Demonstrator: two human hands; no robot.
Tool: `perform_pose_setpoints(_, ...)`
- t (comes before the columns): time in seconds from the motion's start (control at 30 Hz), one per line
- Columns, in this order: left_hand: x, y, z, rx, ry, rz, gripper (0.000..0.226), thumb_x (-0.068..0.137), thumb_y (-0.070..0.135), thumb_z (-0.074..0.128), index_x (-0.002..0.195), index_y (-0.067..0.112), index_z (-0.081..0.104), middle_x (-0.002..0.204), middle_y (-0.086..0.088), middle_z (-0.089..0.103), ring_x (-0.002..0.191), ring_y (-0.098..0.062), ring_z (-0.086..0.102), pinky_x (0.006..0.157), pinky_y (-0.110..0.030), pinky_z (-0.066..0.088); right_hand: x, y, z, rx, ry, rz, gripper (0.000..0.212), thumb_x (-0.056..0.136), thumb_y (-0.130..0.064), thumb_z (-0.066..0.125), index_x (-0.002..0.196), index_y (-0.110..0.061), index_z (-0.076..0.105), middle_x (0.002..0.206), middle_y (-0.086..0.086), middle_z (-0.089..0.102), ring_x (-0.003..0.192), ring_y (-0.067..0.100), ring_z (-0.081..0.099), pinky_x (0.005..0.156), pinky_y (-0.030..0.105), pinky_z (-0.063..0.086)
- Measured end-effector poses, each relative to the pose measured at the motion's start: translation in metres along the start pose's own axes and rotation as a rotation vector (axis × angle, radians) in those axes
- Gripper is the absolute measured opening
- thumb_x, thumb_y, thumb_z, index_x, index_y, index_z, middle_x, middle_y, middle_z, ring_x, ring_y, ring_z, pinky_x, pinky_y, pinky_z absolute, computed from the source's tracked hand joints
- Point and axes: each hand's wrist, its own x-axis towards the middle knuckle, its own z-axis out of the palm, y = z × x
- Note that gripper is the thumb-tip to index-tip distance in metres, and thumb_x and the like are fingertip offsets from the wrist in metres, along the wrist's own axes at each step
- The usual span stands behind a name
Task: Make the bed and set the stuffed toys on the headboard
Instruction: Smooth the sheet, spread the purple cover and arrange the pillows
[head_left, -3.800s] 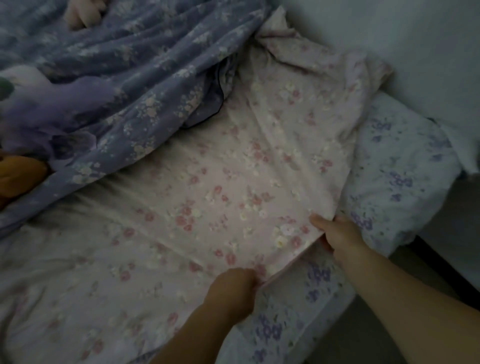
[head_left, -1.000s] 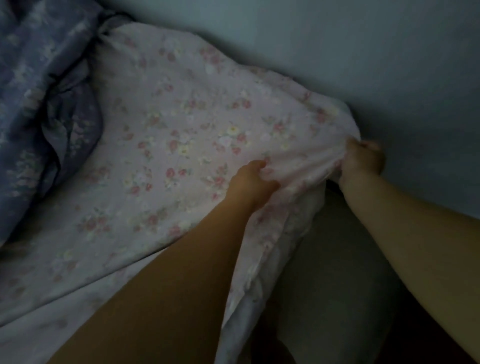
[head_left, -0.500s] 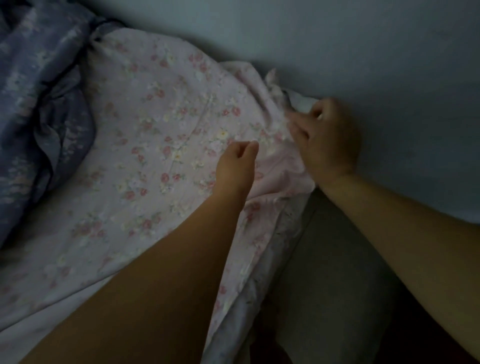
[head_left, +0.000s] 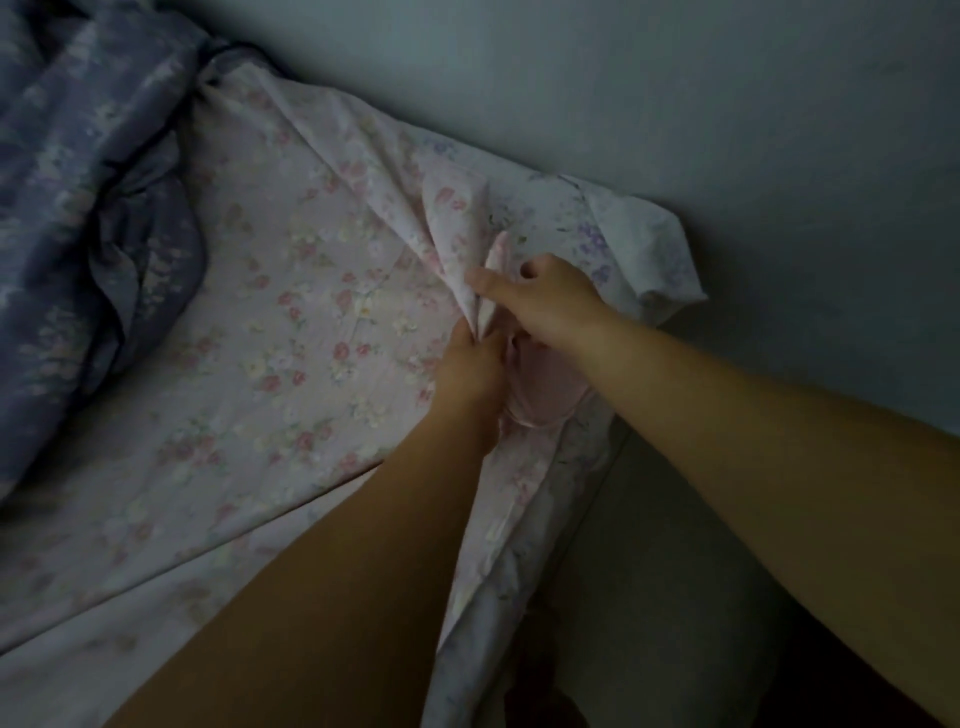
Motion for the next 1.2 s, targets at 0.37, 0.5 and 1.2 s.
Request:
perform_pose_setpoints(0.37,-0.005,0.008,0.013,0.308,-0.18,-0.022,0.051,0.092,0.047,0.048,0.137,0.024,0.045,0.135,-0.004,0.05,0.118,-0.023,0.051,0.099,-0.042,0.044,0.029,0.012,-0.069,0.77,0.758,0.069,0.019,0.089,-0.023,0.054,0.076,-0.01,0.06,0.061,0.006,0.055,0.05,0.016,0.055,0.053,0.032,0.052)
perform_pose_setpoints(0.5,-0.002,-0.001,0.017,0.377,-0.192,-0.008,0.051,0.095,0.048,0.043,0.137,0.02,0.044,0.14,-0.004,0.047,0.119,-0.019,0.047,0.103,-0.033,0.037,0.041,0.013,-0.098,0.977,0.846,0.014,0.015,0.095,-0.011,0.053,0.081,-0.012,0.057,0.061,0.002,0.054,0.042,0.011,0.05,0.046,0.023,0.048)
perform_pose_setpoints(1.2,0.009,-0.033,0.004,1.071,-0.23,0.122,0.059,0.08,0.023,0.072,0.133,0.023,0.046,0.132,-0.007,0.042,0.116,-0.024,0.05,0.095,-0.032,0.043,0.087,0.094,-0.1,-0.697,0.071,0.159,0.063,0.097,-0.037,0.038,0.152,-0.017,0.014,0.158,0.015,0.013,0.143,0.034,0.021,0.118,0.041,0.019)
